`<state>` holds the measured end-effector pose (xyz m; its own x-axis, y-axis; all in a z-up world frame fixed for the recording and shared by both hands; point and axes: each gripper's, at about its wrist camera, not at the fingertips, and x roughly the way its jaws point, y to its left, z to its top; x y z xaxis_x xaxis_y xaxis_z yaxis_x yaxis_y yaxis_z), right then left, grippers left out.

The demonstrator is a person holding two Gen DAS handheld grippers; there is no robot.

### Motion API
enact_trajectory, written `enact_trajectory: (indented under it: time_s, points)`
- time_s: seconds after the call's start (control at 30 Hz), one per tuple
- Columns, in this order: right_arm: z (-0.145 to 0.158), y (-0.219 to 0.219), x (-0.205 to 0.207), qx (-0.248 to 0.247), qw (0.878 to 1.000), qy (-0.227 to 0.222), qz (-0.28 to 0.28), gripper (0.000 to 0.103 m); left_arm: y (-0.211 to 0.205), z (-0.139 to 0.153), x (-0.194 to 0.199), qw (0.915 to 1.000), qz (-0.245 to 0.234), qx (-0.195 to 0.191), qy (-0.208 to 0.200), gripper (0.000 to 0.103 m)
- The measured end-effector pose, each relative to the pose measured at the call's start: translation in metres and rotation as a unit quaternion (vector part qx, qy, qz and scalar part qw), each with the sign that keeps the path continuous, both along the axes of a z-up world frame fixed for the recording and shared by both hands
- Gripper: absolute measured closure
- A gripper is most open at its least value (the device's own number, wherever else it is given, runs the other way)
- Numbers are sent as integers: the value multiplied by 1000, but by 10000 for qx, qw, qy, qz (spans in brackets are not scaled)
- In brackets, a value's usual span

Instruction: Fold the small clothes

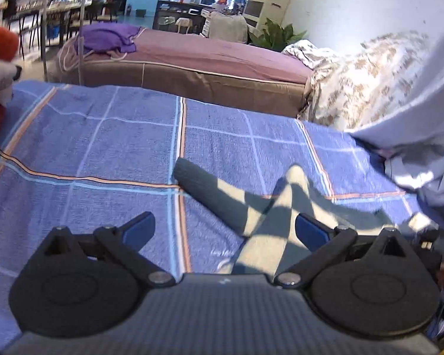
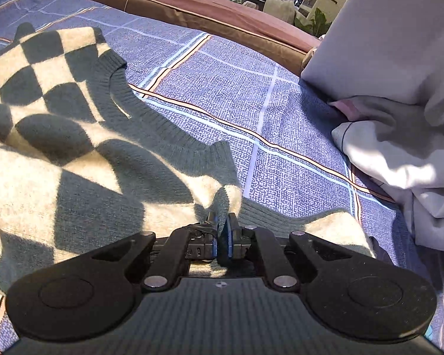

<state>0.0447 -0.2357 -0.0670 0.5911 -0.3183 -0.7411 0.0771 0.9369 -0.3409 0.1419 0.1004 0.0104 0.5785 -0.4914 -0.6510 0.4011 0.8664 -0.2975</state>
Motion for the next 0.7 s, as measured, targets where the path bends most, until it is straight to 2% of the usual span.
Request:
enact_trajectory:
  time_s: [0.1,0.17,0.23,0.3,0.33,0.37,0.43,0.53,0.57,0.63,0.7]
  points:
    - [1,-3,0,194,9997,-89,-155,91,-21,-29,51,9961,280,-451,709,5]
    - [1,-5,-1,292,9992,-132,-223,90,-41,-53,72,9910,175,-579,1192,13]
    - [1,-5,-2,321,9991,-149,-227,87,-64,-81,85,9867,166,-372,1573,19]
    - [-1,-5,-2,334,9990,-171,-233,87,-82,-105,88,9835,144,-252,1786,32]
    - [-1,-5,-2,345,9989,-182,-241,86,-88,-110,88,9846,213,-238,1721,54]
    - [-2,-5,-3,362,9988,-199,-255,86,-94,-113,87,9864,219,-215,1612,93]
    - [-3,-5,-2,379,9987,-211,-265,86,-101,-114,92,9863,89,-223,1634,93]
    - [-3,-4,-1,360,9989,-203,-240,86,-88,-97,98,9885,237,-390,1442,94]
    - [-3,-4,-1,344,9990,-195,-218,86,-78,-87,100,9904,412,-421,1252,94]
    - [-3,-4,-1,331,9991,-181,-186,86,-54,-57,106,9938,922,-202,581,94]
    - [-2,-4,-1,357,9990,-172,-206,86,-21,-26,117,9880,1534,98,-138,94]
